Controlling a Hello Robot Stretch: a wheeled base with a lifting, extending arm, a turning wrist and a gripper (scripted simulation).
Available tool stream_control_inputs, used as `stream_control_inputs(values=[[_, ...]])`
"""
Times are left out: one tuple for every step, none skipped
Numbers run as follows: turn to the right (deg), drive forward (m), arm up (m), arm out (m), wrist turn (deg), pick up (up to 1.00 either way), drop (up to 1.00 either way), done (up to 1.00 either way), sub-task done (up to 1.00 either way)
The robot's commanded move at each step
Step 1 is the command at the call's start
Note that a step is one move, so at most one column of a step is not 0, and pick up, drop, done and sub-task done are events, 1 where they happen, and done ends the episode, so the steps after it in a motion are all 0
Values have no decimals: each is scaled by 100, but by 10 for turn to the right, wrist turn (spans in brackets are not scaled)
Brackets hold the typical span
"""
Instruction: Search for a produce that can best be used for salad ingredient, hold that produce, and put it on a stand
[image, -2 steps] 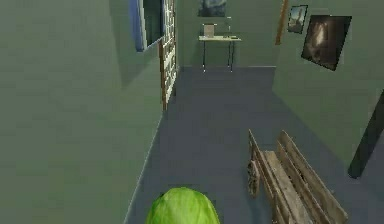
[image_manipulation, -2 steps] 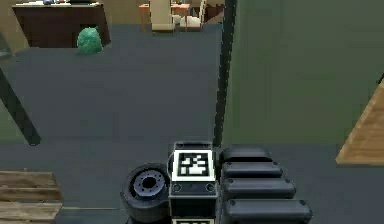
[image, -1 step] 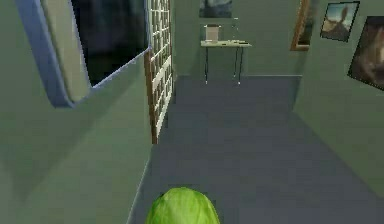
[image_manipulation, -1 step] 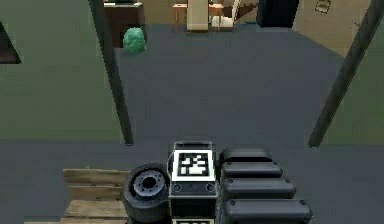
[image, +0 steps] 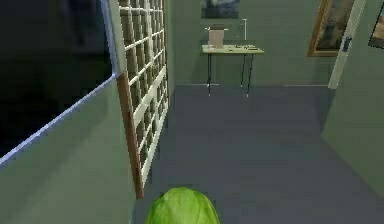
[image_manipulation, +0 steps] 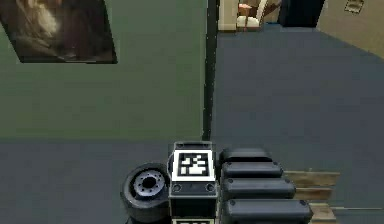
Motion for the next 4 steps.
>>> stream_control_inputs(values=[[270, 0, 0, 0, 0, 0, 0, 0, 0], [0, 100, 0, 0, 0, 0, 0, 0, 0], [0, 100, 0, 0, 0, 0, 0, 0, 0], [60, 0, 0, 0, 0, 0, 0, 0, 0]])
